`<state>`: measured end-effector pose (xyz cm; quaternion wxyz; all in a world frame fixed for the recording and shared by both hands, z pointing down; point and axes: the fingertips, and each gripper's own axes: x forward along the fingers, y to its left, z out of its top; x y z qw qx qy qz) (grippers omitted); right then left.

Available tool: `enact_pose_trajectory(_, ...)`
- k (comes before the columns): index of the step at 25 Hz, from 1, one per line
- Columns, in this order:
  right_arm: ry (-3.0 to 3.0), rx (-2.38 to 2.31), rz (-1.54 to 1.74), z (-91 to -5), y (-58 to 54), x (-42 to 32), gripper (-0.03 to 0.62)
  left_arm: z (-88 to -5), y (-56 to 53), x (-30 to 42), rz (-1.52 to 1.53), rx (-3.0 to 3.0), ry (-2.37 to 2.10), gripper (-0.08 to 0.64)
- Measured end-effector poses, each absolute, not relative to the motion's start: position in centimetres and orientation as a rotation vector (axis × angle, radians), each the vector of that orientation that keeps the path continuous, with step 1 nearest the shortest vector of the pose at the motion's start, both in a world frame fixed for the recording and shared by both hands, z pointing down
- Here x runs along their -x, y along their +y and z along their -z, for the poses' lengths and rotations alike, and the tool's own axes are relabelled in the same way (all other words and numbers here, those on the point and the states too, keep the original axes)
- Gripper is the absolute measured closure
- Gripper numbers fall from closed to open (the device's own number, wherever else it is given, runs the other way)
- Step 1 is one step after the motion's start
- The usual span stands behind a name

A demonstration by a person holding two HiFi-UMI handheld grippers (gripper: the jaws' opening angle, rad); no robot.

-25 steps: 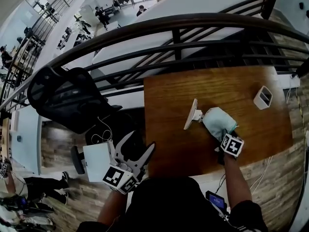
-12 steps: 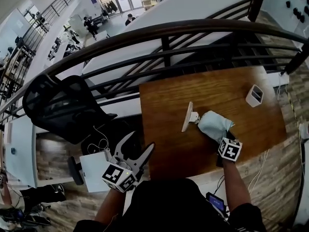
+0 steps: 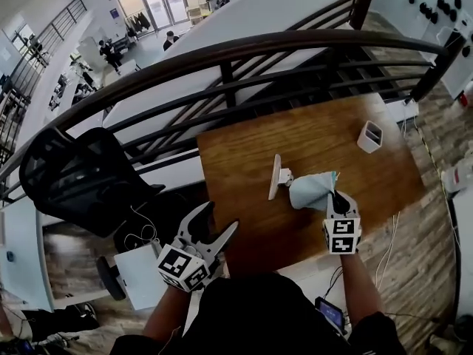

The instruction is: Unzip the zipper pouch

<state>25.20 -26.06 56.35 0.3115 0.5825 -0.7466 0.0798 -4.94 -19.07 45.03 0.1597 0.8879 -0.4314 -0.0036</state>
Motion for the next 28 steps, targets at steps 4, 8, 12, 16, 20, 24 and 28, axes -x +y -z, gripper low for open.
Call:
enact_pose_trajectory(4,-2.122,-1.385,-0.143,-54.2,-24.5,-22.1,0.580,-45.5,-19.3,4.0,-0.021,-2.586,-1.117,0.261)
enact_pose_trajectory(8,-2.188,-1.207,0.070,-52.0,-22.6,-18.7,0.581,-45.3,-19.9,2.5,-0.031,-2.640,-0.946,0.262)
enact_pose_trajectory(12,-2.229,-1.069,0.258,-49.3,-20.9,-15.7,0.581,-44.6,-20.4,0.7,0.035,-2.630,-0.742,0.282)
enact_pose_trajectory(16,-2.302,-0.971,0.380,-46.2,-19.4,-12.4,0.581,-44.3,-19.8,-1.3,0.043,-2.659,-0.561,0.318)
enact_pose_trajectory(20,-2.351,-0.888,0.460,-43.9,-18.1,-10.0,0.581,-43.4,-19.3,-2.5,0.067,-2.680,-0.418,0.321)
enact_pose_trajectory(24,-2.378,-0.840,0.488,-43.2,-17.3,-8.3,0.581,-43.0,-18.9,-2.6,0.067,-2.681,-0.322,0.323)
enact_pose_trajectory(28,-2.413,-0.796,0.488,-43.2,-16.6,-7.1,0.580,-43.1,-18.3,-3.1,0.057,-2.658,-0.235,0.363)
